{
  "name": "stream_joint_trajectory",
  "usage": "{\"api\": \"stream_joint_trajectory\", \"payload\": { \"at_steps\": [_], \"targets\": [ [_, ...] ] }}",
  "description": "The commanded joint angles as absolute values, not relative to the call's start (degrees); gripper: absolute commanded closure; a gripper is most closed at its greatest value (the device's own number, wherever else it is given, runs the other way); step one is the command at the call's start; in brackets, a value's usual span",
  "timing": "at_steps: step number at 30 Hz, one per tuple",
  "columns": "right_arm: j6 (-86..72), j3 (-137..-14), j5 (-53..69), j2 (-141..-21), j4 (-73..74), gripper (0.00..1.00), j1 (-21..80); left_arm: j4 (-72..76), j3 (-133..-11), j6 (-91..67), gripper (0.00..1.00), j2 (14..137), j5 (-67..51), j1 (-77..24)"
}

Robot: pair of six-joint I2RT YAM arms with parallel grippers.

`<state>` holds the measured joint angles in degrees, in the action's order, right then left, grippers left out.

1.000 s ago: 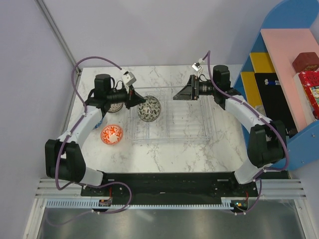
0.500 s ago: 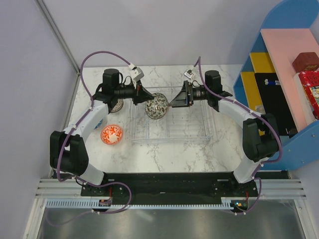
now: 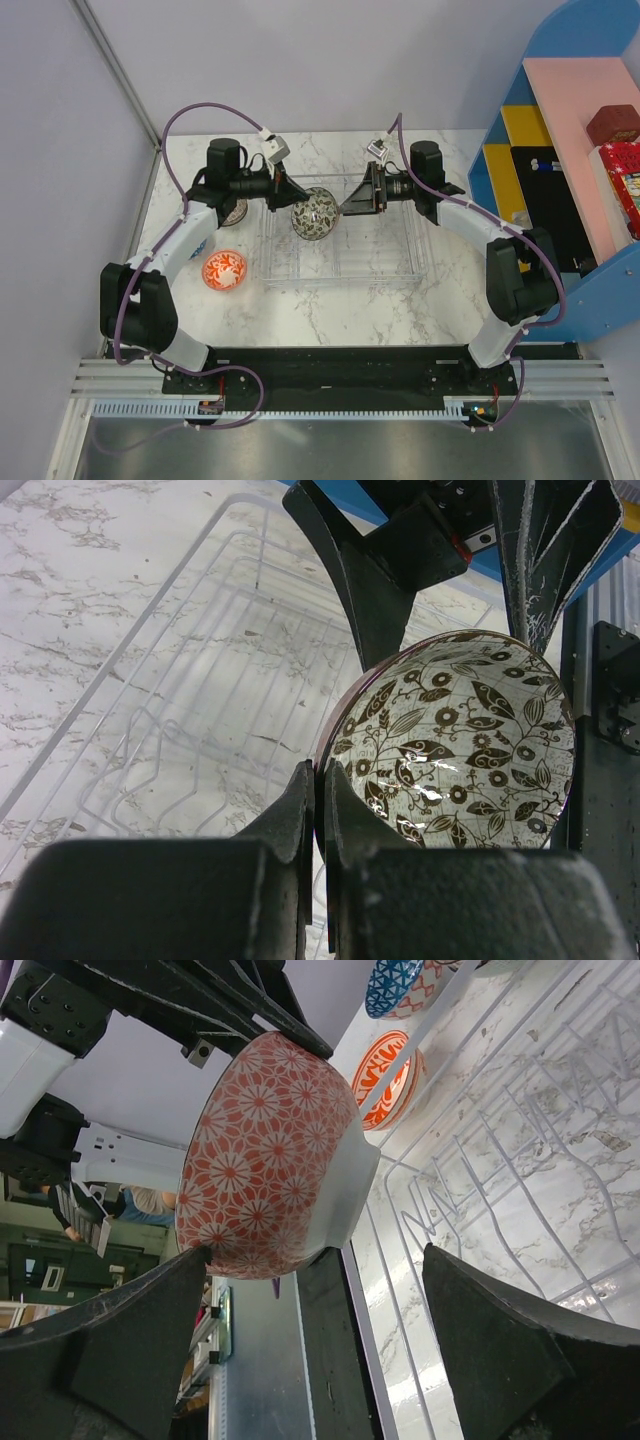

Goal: Load the bowls into the dish rack

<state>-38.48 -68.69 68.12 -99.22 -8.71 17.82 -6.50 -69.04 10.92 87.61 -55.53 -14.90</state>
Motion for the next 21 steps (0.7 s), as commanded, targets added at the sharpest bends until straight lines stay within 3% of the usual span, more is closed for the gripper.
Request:
{"api": "stream_joint_trajectory", "payload": {
  "at_steps": [1, 21],
  "targets": [
    [-39.55, -68.91, 70.31, -98.44, -12.39, 0.03, 18.72, -5.10, -71.46, 10.55, 0.98, 86.57, -55.72, -15.91],
    [-44.65, -68.12, 72.25, -97.38, -18.37, 0.02, 18.63, -5.89, -69.96, 11.69, 0.98, 85.34, -55.02, -16.35]
  ]
}}
